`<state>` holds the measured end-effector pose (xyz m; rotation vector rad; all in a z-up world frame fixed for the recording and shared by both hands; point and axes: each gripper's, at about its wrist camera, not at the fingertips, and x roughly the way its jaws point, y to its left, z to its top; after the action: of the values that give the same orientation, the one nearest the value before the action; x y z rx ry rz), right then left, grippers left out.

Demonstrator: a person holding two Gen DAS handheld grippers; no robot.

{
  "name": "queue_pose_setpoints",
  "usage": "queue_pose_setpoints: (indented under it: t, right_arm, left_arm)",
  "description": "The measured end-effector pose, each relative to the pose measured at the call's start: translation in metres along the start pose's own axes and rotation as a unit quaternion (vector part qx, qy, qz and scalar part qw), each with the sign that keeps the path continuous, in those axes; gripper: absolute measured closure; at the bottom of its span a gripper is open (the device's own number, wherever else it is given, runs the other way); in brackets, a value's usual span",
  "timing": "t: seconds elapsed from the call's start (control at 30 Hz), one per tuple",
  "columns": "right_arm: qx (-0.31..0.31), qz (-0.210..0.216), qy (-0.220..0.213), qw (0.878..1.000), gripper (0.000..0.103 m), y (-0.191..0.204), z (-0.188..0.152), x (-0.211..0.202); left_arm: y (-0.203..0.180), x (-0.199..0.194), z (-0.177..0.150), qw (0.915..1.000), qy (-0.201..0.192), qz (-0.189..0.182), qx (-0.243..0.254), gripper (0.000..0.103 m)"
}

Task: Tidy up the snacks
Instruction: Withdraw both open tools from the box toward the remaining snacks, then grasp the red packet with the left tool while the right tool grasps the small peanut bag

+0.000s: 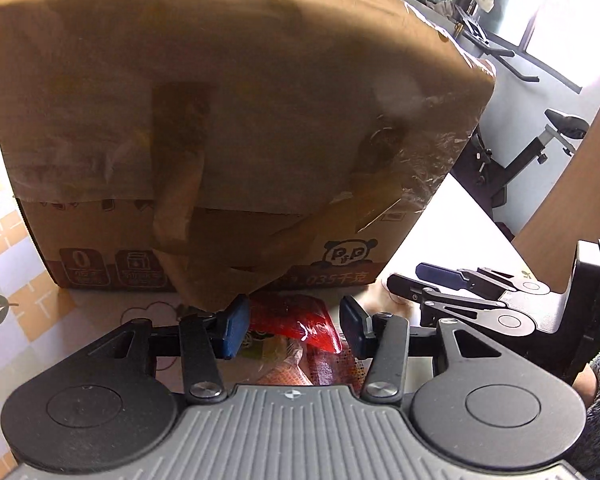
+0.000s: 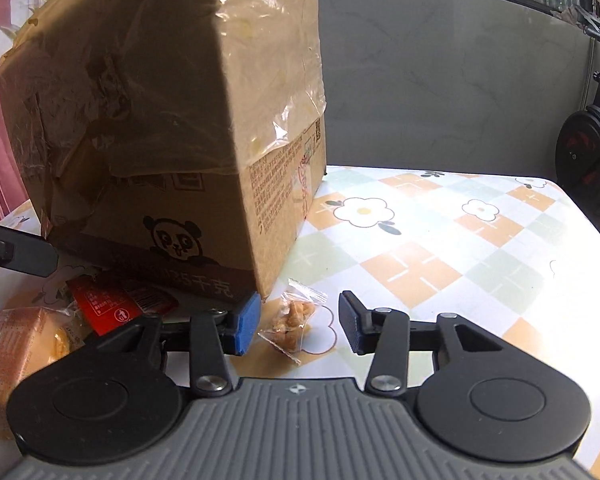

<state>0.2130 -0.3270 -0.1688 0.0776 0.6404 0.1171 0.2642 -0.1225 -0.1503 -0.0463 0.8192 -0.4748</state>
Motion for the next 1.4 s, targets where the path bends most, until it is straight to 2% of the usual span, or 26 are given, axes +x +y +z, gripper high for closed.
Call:
queue_pose_setpoints:
  t: [0.1, 0.13, 0.17, 0.2, 0.33, 0.67, 1.2, 1.3, 1.4]
  right_arm:
    - [0.004, -0.002, 0.002, 1.000, 0.064, -0.002, 0.000, 0.002]
    - [0.003, -0.001, 0.008, 1.000, 0.070, -0.002, -0.001, 0.003]
    - [0.001, 0.000, 0.014, 1.000, 0.072, -0.002, -0.002, 0.005]
    - [-0.002, -0.001, 0.012, 1.000, 0.083, -0.001, -0.002, 0.004]
    - [-0.009, 0.019, 0.013, 1.000, 0.083, 0.001, -0.006, 0.003]
    - [-0.008, 0.027, 0.008, 1.000, 0.083, 0.002, -0.008, -0.004]
    - [-0.006, 0.028, 0.011, 1.000, 0.083, 0.000, -0.006, -0.001]
    - [-0.005, 0.029, 0.011, 1.000, 0.083, 0.001, -0.006, -0.001]
    - [-0.004, 0.029, 0.011, 1.000, 0.083, 0.001, -0.006, 0.000]
  left_arm:
    - [-0.004, 0.010, 0.001, 0.9999, 0.013, 0.006, 0.009, 0.051]
    - [-0.005, 0.013, 0.002, 0.9997, 0.016, 0.009, 0.014, 0.051]
    - [-0.007, 0.016, 0.002, 0.9996, 0.019, 0.012, 0.020, 0.051]
    - [-0.008, 0.018, 0.003, 0.9994, 0.021, 0.015, 0.025, 0.051]
    - [-0.012, 0.030, 0.006, 0.9986, 0.021, 0.032, 0.035, 0.051]
    - [-0.005, 0.052, 0.005, 0.9959, 0.043, 0.057, 0.056, 0.051]
    - [-0.038, 0.075, -0.011, 0.9860, 0.028, 0.086, 0.140, 0.045]
    - [-0.038, 0.074, -0.013, 0.9864, 0.026, 0.083, 0.139, 0.050]
    - [-0.032, 0.069, -0.014, 0.9885, 0.022, 0.073, 0.131, 0.063]
